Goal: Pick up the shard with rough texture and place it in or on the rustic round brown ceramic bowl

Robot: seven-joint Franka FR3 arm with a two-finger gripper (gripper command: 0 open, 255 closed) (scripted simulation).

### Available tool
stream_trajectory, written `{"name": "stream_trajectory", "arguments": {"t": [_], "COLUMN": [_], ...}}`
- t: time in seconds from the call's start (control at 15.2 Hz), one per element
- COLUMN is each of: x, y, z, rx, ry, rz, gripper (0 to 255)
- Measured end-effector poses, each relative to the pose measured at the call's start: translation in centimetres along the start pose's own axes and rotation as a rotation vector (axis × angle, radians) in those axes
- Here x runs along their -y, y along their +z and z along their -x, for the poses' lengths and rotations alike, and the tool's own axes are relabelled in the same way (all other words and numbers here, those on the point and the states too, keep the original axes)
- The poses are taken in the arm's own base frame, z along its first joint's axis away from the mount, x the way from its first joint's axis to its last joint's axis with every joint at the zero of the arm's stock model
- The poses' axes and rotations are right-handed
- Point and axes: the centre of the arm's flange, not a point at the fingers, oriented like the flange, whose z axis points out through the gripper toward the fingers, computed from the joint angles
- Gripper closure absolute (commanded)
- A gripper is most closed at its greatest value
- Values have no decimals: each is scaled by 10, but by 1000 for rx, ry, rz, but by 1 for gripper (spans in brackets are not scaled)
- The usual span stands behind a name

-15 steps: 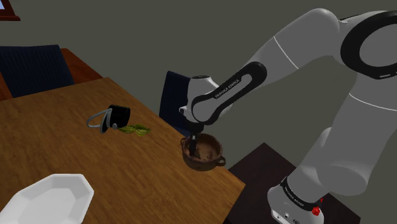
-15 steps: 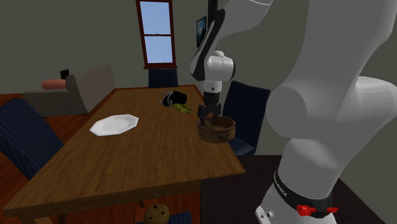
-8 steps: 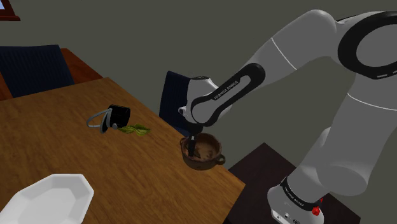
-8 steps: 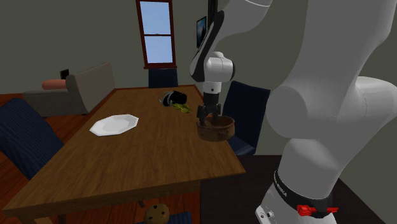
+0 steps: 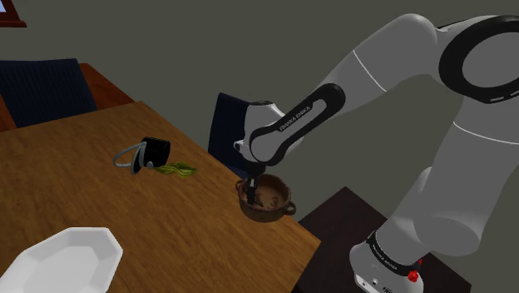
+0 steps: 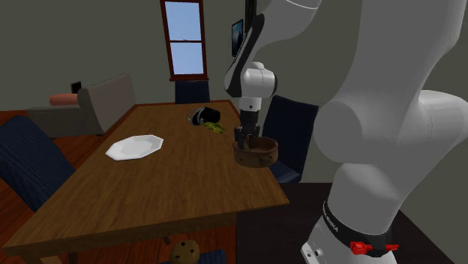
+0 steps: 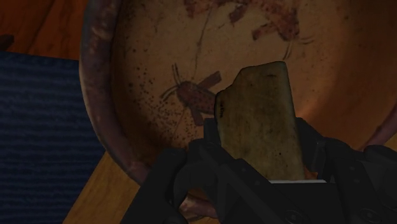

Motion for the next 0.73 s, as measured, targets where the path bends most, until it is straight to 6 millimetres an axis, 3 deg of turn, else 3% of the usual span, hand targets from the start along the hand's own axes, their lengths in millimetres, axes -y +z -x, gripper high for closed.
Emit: {"name": "stream_trajectory", "arguments": {"t": [0.33,0.73], "x": [4,9], "y": [-5,-34], "z": [3,5], "rx": [5,7], "ry": [-1,-1], "rz": [-3,-4], "gripper": [255,255]}}
